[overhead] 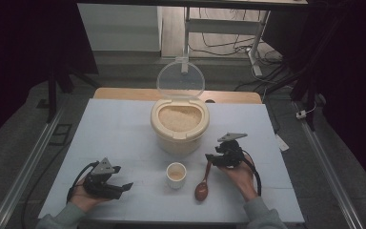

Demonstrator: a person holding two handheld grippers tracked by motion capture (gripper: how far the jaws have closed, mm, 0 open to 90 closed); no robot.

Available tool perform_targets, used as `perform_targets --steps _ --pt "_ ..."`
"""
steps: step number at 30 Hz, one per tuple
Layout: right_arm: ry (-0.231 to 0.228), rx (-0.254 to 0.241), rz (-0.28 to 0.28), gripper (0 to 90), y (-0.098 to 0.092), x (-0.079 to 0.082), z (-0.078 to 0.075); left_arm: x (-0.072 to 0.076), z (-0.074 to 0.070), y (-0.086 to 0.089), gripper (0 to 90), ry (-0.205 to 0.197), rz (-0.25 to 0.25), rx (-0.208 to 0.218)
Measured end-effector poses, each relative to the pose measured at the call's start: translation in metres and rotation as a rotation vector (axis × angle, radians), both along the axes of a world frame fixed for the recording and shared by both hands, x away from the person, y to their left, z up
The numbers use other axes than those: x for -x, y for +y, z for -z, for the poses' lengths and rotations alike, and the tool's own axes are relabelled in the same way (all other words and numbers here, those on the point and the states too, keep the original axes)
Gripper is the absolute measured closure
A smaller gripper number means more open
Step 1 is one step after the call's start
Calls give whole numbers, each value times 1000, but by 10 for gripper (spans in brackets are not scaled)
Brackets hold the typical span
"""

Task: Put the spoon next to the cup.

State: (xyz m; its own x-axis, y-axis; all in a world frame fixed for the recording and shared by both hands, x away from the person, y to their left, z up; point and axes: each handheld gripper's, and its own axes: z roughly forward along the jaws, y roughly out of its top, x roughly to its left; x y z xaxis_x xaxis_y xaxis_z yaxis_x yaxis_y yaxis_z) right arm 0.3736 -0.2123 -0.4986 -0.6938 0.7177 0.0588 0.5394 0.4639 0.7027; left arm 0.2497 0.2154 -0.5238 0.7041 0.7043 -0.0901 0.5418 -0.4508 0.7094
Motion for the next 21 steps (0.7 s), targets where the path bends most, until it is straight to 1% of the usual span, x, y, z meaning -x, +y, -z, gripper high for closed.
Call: perform_targets --steps 3,7,10,12,16,19,21 --pt "-25 -32 -30 433 -11 9 -5 0 0 1 200 -3 -1 2" --pt "-52 -76 -71 441 -23 22 -8 0 -1 1 201 -11 -9 10" --pt "-73 -90 -91 440 -30 31 -8 0 -1 2 202 -17 -15 13" --pt "-89 -109 -98 440 -35 38 -10 0 -2 3 202 -21 -23 16" --pt "-112 -121 -113 436 -47 50 -9 0 -2 3 201 -23 -29 20" --pt "-127 -106 -109 433 -61 58 -7 0 -2 3 201 -25 -30 19" --pt "-126 -109 -110 433 -70 62 -6 0 -2 3 201 -27 -34 19"
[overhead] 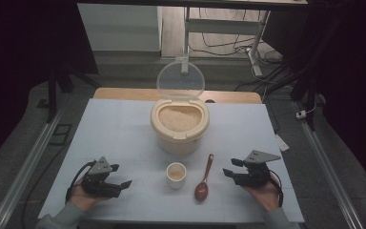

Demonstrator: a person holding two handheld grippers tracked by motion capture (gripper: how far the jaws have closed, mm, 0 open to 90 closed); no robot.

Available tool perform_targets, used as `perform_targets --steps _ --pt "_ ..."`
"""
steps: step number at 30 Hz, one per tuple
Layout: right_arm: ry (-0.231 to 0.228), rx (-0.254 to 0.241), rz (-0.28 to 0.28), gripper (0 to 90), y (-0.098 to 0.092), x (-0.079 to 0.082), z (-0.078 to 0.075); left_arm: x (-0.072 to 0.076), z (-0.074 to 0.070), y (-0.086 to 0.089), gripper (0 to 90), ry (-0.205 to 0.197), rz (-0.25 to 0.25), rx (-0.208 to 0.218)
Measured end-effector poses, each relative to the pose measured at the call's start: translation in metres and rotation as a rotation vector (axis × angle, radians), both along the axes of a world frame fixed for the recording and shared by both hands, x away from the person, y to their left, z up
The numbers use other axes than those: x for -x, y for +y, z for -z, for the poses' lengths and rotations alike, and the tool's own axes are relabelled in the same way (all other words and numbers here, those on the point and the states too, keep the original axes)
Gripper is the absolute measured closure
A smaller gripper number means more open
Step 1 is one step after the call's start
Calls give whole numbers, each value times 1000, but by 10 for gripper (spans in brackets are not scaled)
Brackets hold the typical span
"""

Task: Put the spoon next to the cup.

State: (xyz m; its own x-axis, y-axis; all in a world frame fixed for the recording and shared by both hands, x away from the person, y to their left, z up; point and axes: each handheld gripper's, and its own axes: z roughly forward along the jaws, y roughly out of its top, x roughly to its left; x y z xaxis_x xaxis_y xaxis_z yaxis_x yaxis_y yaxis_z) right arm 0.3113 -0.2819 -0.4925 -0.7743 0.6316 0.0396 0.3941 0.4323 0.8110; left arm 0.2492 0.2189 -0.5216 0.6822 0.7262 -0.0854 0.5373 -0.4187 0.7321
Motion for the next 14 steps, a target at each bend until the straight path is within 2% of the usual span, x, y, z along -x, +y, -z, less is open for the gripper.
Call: perform_targets --steps 6,14 --pt "-12 -24 20 436 -20 11 3 0 0 0 201 -6 -10 2" --pt "-27 -18 -1 437 -17 13 2 0 -1 0 198 -7 -18 3"
